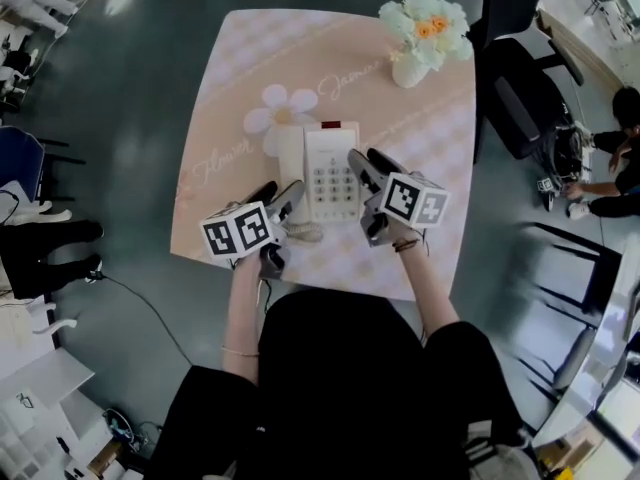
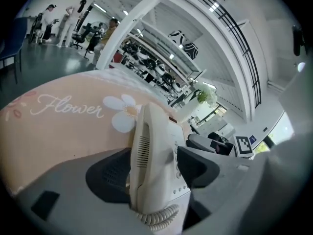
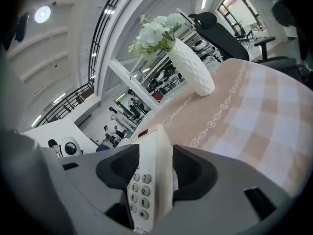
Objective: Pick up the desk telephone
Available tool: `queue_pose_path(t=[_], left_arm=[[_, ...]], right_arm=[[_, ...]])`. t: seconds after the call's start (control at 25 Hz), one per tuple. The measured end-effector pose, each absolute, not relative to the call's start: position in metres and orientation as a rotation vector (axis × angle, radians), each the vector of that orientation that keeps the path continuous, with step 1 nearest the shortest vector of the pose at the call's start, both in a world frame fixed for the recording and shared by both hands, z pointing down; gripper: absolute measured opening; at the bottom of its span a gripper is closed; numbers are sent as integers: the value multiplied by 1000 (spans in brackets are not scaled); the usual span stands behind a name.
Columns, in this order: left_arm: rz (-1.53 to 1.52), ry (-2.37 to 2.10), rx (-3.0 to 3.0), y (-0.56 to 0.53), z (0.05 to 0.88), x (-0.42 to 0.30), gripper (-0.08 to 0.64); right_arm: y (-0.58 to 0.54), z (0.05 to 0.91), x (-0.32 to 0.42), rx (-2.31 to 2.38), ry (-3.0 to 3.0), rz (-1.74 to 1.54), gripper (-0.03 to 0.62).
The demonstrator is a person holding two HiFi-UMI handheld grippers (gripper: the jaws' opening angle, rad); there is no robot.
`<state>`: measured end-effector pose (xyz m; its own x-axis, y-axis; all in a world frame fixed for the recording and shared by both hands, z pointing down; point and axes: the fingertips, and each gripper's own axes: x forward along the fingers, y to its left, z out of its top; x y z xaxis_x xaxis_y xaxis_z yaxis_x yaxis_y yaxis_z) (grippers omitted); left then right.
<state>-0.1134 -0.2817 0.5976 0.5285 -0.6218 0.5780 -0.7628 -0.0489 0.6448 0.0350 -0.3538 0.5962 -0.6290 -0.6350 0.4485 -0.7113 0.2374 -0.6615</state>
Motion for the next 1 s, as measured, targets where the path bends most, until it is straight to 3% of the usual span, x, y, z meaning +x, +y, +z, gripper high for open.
queue_pose_path(t=[0.28, 1.0], left_arm=[[165, -1094, 1704, -287, 610, -111, 305], [145, -943, 1719, -292, 616, -98, 311]], right_arm=[[-356, 616, 23, 1245, -2309, 1516, 218], [-355, 625, 12, 1116, -2287, 1644, 210]])
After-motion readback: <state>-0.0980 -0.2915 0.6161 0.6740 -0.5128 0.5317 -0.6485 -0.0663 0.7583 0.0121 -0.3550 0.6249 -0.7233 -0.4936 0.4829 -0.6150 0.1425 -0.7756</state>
